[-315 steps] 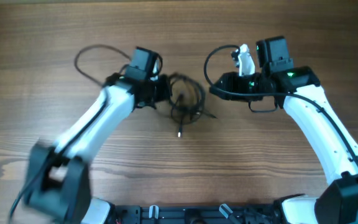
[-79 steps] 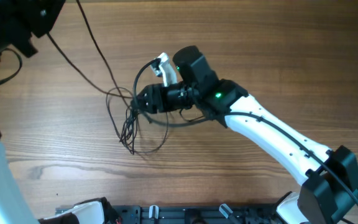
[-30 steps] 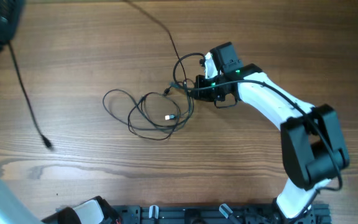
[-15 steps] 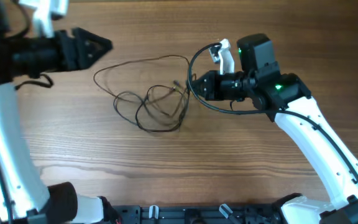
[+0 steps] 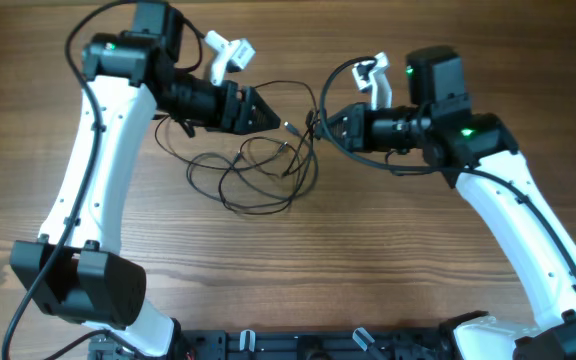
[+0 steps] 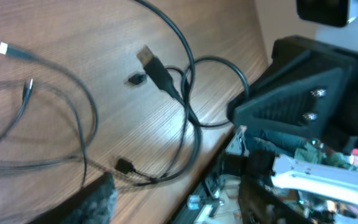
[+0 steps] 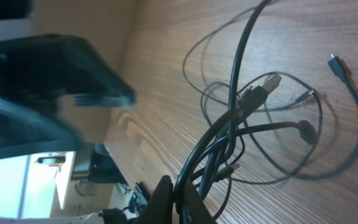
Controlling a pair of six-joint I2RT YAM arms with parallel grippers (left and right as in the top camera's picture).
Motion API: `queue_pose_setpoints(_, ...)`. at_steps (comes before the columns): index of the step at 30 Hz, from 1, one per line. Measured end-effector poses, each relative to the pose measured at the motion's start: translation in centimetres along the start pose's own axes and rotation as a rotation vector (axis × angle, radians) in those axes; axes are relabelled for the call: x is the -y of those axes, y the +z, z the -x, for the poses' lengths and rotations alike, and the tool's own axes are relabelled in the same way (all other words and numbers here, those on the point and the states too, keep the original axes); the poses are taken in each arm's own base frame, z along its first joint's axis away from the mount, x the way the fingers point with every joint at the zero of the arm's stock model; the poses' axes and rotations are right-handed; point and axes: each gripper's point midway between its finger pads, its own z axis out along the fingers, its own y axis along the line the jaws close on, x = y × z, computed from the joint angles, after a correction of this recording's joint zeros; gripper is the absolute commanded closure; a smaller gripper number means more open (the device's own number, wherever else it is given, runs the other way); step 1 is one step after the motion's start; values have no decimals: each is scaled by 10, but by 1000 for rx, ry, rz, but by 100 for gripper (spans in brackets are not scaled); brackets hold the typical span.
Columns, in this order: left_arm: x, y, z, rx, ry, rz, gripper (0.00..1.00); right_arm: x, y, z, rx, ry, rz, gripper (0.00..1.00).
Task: Untangle cables
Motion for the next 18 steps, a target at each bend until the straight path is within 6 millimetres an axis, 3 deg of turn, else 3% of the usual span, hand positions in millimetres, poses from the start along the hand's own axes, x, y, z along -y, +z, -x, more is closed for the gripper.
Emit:
queue_pose_setpoints(5,4,33,11,26,61,-35,45,-4,-8,2,-6,-22,59,96)
queue_pose_setpoints(11,25,66,10,2,97,-57,47,-4,-10,1,-12,-33,68,96)
queue_pose_setpoints(18,16,90,10,-36,4,-26,54,-4,-10,1,-12,-40,69,96)
